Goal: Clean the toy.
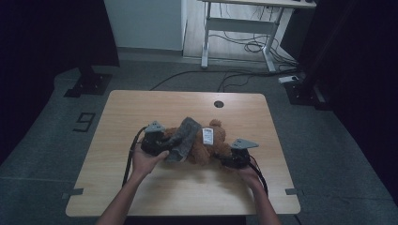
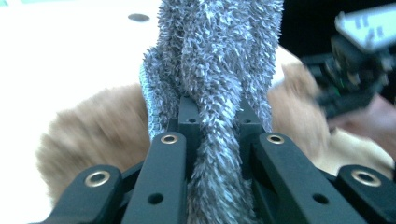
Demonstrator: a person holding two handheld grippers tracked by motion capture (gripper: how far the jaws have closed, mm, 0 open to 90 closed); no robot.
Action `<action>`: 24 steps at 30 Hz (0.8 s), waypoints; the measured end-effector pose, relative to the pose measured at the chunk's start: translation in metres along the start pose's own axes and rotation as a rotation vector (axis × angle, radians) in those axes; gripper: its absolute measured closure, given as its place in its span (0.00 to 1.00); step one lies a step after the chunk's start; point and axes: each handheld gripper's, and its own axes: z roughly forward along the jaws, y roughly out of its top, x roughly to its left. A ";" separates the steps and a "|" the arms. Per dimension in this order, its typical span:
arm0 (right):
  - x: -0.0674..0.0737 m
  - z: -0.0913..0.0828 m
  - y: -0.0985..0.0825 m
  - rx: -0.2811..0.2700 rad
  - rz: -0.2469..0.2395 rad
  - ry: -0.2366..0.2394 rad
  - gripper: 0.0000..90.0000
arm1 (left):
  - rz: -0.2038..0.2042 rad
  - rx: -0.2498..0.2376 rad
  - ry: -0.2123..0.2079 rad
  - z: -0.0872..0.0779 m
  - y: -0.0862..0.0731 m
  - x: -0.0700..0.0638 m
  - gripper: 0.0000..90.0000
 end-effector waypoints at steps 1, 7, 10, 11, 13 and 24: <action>0.001 -0.001 -0.001 -0.002 0.002 -0.002 0.58 | -0.006 0.001 0.011 0.002 0.007 0.002 0.87; 0.003 -0.005 -0.002 -0.012 0.027 0.006 0.47 | -0.060 0.114 0.013 0.037 0.001 0.017 0.86; 0.000 -0.013 -0.002 -0.022 0.094 0.006 0.37 | -0.098 0.060 -0.001 0.039 -0.017 0.020 0.86; -0.001 -0.019 -0.001 -0.037 0.124 -0.001 0.34 | -0.105 0.045 -0.007 0.037 -0.021 0.020 0.86; -0.001 -0.032 -0.001 -0.074 0.142 -0.006 0.34 | -0.111 0.032 -0.018 0.033 -0.027 0.019 0.86; 0.015 -0.039 -0.009 -0.009 0.090 0.004 0.62 | -0.075 0.007 -0.004 0.014 -0.051 0.000 0.86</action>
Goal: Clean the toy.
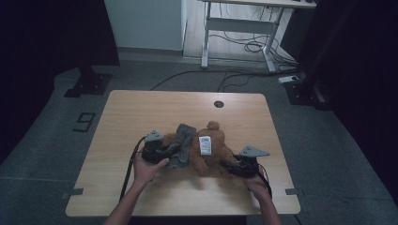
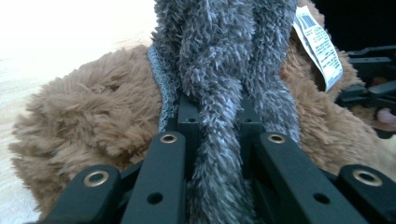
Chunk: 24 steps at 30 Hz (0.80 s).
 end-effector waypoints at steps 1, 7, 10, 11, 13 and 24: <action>0.000 0.001 -0.001 0.003 0.002 0.003 0.63 | 0.010 0.005 0.001 -0.002 0.001 -0.003 0.86; 0.001 0.005 -0.007 -0.010 0.004 0.004 0.65 | 0.103 0.013 -0.008 -0.007 0.035 -0.037 0.86; 0.004 0.004 -0.007 -0.014 0.001 -0.008 0.65 | 0.150 0.014 -0.033 0.007 0.055 -0.061 0.86; 0.004 0.004 -0.008 -0.015 -0.001 -0.009 0.65 | 0.159 0.028 -0.046 0.016 0.060 -0.069 0.86; 0.004 0.004 -0.009 -0.016 0.002 -0.006 0.65 | 0.165 0.054 -0.063 0.034 0.067 -0.079 0.86; -0.002 0.004 -0.016 0.002 0.010 -0.019 0.66 | 0.149 0.063 -0.012 0.055 0.048 -0.073 0.86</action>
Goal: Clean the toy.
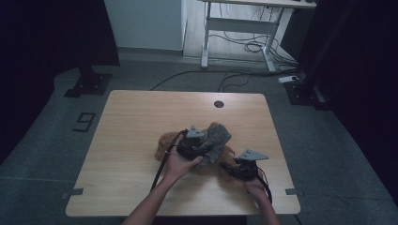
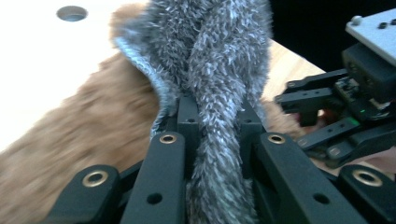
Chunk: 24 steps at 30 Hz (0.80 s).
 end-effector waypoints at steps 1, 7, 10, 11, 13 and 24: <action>0.000 0.000 0.000 0.002 -0.002 0.000 0.66 | -0.007 -0.006 0.018 -0.006 -0.003 0.004 0.86; -0.003 -0.001 -0.003 0.018 0.005 -0.007 0.66 | -0.048 -0.010 0.123 -0.037 -0.016 0.031 0.86; -0.006 -0.003 -0.006 0.017 0.020 -0.014 0.66 | -0.075 -0.018 0.127 -0.047 -0.028 0.044 0.86; -0.007 -0.004 -0.006 0.015 0.022 -0.006 0.66 | -0.082 -0.027 0.126 -0.051 -0.031 0.047 0.86; -0.006 -0.003 -0.006 0.016 0.014 -0.001 0.66 | -0.094 -0.047 0.133 -0.062 -0.037 0.052 0.86; -0.005 -0.002 -0.007 0.019 0.013 0.002 0.66 | -0.211 -0.057 0.174 -0.098 -0.084 0.087 0.86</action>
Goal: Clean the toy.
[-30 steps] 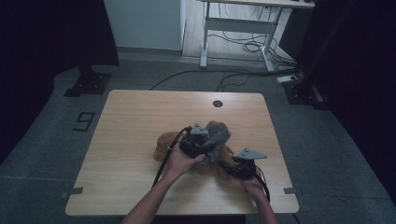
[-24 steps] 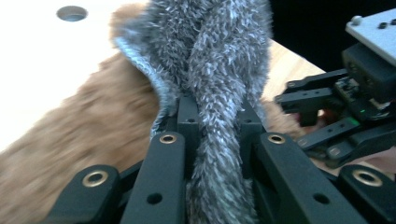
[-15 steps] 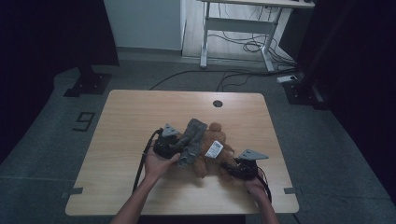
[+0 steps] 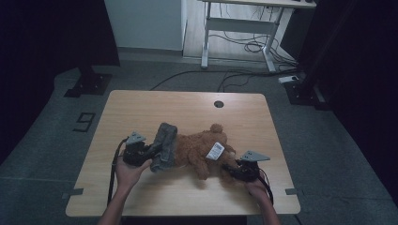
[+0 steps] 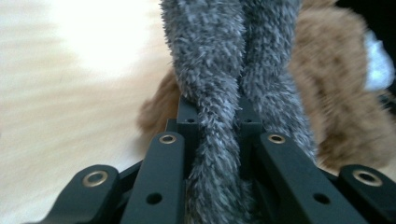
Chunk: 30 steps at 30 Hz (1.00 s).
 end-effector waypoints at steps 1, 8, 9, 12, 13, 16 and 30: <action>0.000 0.000 0.000 0.000 0.000 0.000 0.66 | -0.014 0.005 0.002 0.001 -0.005 0.004 0.86; 0.002 0.006 0.002 0.007 -0.007 -0.007 0.67 | -0.074 0.038 0.018 0.020 -0.020 0.018 0.86; 0.002 0.007 0.002 0.008 -0.005 -0.008 0.67 | -0.072 0.041 0.029 0.023 -0.019 0.020 0.86; 0.000 0.011 0.004 0.008 0.000 -0.008 0.67 | -0.075 0.078 0.056 0.033 -0.016 0.025 0.86; 0.000 0.011 0.005 0.008 0.001 -0.010 0.68 | -0.077 0.086 0.062 0.035 -0.014 0.027 0.86; -0.001 0.013 0.006 0.011 0.000 -0.009 0.68 | -0.071 0.062 0.068 0.029 -0.005 0.026 0.86; 0.000 0.007 0.002 0.019 0.005 -0.002 0.68 | 0.125 -0.066 -0.113 0.019 0.065 -0.070 0.85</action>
